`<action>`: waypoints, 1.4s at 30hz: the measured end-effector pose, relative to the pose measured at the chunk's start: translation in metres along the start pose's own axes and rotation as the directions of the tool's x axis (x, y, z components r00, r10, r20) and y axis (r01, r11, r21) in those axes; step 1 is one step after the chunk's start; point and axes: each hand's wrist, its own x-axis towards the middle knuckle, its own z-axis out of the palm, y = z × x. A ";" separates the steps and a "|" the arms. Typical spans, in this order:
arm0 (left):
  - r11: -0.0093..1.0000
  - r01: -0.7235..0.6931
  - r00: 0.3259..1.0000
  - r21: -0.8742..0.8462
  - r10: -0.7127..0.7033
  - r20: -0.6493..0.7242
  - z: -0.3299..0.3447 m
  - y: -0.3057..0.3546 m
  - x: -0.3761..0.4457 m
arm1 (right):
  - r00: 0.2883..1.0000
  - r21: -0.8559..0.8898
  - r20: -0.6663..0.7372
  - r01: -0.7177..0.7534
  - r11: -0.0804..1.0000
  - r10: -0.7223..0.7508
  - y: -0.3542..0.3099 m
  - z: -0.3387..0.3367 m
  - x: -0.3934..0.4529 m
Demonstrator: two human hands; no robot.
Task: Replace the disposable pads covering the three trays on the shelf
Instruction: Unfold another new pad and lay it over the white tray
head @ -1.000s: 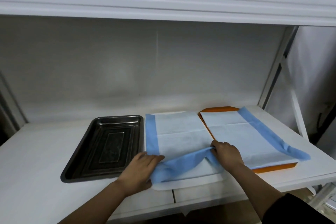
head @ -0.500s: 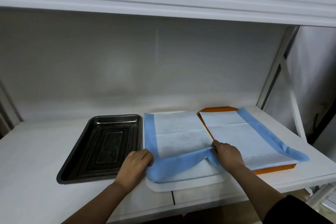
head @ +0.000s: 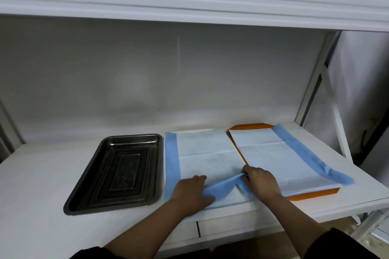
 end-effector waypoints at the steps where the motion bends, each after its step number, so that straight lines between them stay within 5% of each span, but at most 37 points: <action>1: 0.999 0.017 0.999 0.050 -0.018 0.033 0.005 0.000 0.004 | 1.000 -0.001 0.000 0.006 1.000 -0.006 -0.001 -0.001 0.000; 5: 0.990 0.034 0.999 0.135 -0.039 0.029 0.013 -0.017 0.014 | 0.999 -0.015 -0.025 0.047 0.999 -0.047 0.005 -0.001 -0.001; 7: 0.968 -0.072 0.987 0.239 0.103 -0.120 0.008 -0.030 0.014 | 0.992 -0.069 -0.061 0.106 0.992 -0.110 0.008 -0.003 -0.003; 13: 0.813 -0.205 0.942 0.546 0.315 -0.116 0.005 -0.051 0.002 | 0.942 -0.304 -0.075 0.290 0.907 -0.327 0.025 0.001 -0.016; 19: 0.702 -0.339 0.871 0.626 0.486 -0.074 0.037 -0.054 -0.006 | 0.940 -0.359 -0.008 0.315 0.879 -0.340 0.019 0.014 -0.025; 28: 0.801 -0.290 0.948 0.523 0.316 0.041 0.030 -0.044 -0.006 | 0.963 -0.401 0.117 0.269 0.876 -0.242 0.003 0.009 -0.022; 38: 0.927 -0.187 0.961 0.326 0.241 -0.132 0.019 -0.042 -0.007 | 0.994 -0.283 -0.061 0.070 0.957 -0.091 0.000 0.001 -0.014; 42: 0.905 -0.194 0.974 0.378 0.223 -0.036 0.033 -0.046 -0.006 | 0.986 -0.359 0.159 0.110 0.927 -0.056 -0.008 0.000 -0.021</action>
